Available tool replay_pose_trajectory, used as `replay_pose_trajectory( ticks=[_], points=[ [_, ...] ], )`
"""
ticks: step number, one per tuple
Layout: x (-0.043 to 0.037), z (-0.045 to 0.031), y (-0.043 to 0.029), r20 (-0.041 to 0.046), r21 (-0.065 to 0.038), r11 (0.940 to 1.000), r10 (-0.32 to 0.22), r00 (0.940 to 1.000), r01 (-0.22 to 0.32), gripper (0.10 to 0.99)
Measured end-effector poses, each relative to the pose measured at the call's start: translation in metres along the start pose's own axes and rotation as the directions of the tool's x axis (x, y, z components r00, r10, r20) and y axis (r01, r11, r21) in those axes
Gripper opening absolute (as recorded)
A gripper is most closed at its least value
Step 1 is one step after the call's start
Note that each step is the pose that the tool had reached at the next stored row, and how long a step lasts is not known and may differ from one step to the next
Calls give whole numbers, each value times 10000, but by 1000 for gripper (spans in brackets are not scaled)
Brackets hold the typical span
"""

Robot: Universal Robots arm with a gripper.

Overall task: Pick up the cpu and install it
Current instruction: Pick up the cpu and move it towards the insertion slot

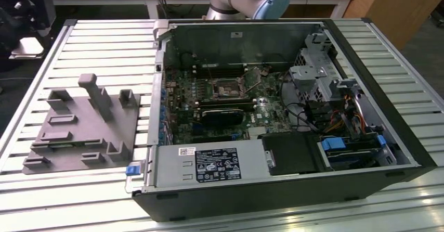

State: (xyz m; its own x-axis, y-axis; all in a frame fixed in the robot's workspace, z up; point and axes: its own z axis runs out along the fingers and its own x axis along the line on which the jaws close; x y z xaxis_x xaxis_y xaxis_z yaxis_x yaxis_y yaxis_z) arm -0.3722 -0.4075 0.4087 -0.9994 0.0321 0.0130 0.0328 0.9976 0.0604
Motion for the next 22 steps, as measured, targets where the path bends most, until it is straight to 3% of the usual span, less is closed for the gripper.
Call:
replay_pose_trajectory(
  ticks=[22],
  points=[
    [-428, -5, 18, -1, -8, 10000, -4, 10000, 4, 533]
  ],
)
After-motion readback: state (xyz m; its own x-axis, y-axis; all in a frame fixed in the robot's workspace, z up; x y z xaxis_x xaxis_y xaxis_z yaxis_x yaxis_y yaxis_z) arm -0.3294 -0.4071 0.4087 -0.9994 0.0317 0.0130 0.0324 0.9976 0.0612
